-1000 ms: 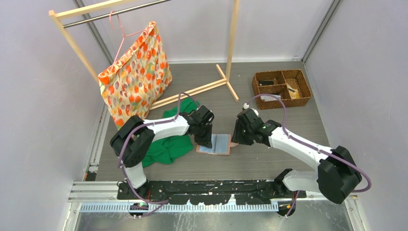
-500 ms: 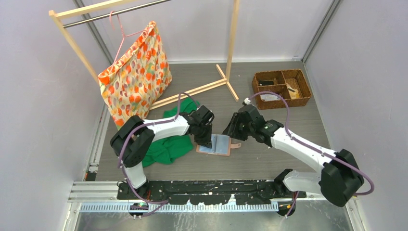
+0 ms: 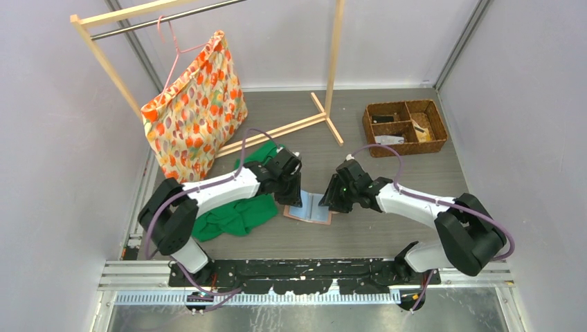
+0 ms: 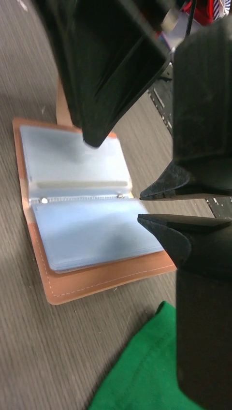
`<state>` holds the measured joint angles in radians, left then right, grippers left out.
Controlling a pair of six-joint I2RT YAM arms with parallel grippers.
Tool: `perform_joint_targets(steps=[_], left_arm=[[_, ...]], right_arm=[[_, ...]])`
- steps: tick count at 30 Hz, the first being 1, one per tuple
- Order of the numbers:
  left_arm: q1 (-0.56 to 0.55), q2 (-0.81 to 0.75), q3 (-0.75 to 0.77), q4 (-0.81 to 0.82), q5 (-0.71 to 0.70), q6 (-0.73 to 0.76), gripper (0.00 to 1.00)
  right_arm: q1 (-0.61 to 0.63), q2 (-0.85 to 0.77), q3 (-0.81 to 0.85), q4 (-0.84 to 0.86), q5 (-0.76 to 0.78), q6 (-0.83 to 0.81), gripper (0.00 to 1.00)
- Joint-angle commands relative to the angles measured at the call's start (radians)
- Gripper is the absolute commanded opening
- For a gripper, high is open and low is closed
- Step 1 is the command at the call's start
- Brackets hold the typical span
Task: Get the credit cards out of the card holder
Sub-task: Open the card holder at the center of the board.
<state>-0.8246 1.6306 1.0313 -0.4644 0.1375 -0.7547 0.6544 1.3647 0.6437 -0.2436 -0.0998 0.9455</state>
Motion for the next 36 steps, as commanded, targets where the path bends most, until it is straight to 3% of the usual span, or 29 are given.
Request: perform_joint_targets(steps=[1, 12, 25, 36], left_arm=[[0.012, -0.081, -0.011, -0.012, -0.057, 0.003, 0.19], [0.026, 0.010, -0.022, -0.013, -0.055, 0.018, 0.17], [0.115, -0.067, -0.112, 0.039, -0.003, 0.022, 0.18], [0.124, 0.010, -0.110, 0.045, 0.023, 0.034, 0.16]], right_arm=[[0.000, 0.030, -0.004, 0.071, -0.009, 0.010, 0.44], [0.000, 0.047, -0.017, 0.083, -0.010, 0.011, 0.43], [0.000, 0.061, -0.028, 0.081, -0.008, 0.003, 0.39], [-0.001, 0.075, 0.007, 0.080, -0.022, -0.005, 0.35]])
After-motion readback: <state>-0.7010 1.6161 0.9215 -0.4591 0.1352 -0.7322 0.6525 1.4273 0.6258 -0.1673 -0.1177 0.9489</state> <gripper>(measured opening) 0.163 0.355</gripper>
